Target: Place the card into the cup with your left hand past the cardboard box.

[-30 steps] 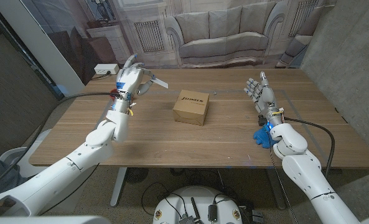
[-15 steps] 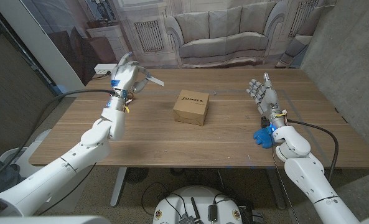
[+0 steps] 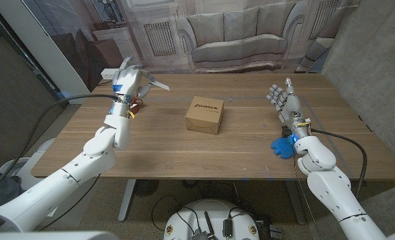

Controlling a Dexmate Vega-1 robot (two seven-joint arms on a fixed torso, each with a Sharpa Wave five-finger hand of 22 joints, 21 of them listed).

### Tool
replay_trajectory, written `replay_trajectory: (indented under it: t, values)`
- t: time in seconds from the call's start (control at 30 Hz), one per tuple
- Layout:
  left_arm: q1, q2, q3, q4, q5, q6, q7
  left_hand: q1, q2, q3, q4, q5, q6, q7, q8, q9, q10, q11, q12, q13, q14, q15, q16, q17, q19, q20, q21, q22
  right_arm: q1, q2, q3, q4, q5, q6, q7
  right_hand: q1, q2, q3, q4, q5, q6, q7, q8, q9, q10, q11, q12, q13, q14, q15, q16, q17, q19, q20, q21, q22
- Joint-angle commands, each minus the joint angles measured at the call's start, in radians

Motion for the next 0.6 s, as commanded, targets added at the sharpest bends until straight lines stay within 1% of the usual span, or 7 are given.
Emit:
replay_trajectory:
  t: [0.03, 0.33, 0.6]
  values:
    - [-0.007, 0.009, -0.004, 0.024, 0.003, 0.051, -0.013, 0.005, 0.002, 0.01, 0.001, -0.004, 0.008, 0.0, 0.0, 0.002, 0.011, -0.001, -0.003, 0.002, 0.013, -0.154, -0.003, 0.001, 0.011, -0.074, -0.001, 0.002, -0.02, -0.007, 0.019, -0.02, 0.004, -0.013, -0.011, 0.003, 0.009, -0.004, 0.003, 0.002, 0.012, 0.0, 0.006, 0.004, 0.008, -0.004, 0.003, 0.003, 0.007, -0.002, 0.006, 0.003, 0.011, -0.007, -0.002, 0.003]
    - [-0.017, 0.019, -0.001, 0.042, 0.005, 0.081, -0.013, 0.005, 0.002, 0.012, 0.002, -0.003, 0.009, 0.001, -0.001, 0.002, 0.012, -0.001, -0.003, 0.002, 0.016, -0.154, -0.003, 0.002, 0.011, -0.076, -0.001, 0.002, -0.048, -0.011, 0.04, -0.067, -0.002, -0.042, -0.033, 0.003, 0.009, -0.005, 0.003, 0.002, 0.012, -0.001, 0.005, 0.004, 0.008, 0.0, 0.003, 0.003, 0.007, -0.001, 0.006, 0.003, 0.011, -0.008, -0.002, 0.003]
    - [-0.022, 0.03, -0.004, 0.056, 0.001, 0.105, -0.008, 0.006, 0.003, 0.013, 0.002, -0.003, 0.009, 0.0, -0.001, 0.002, 0.012, -0.001, -0.003, 0.002, 0.019, -0.154, -0.002, 0.002, 0.012, -0.078, -0.001, 0.002, -0.056, -0.007, 0.05, -0.078, -0.004, -0.054, -0.038, 0.003, 0.009, -0.005, 0.003, 0.002, 0.013, 0.0, 0.005, 0.004, 0.008, -0.003, 0.003, 0.003, 0.008, -0.001, 0.006, 0.003, 0.011, -0.007, -0.002, 0.003]
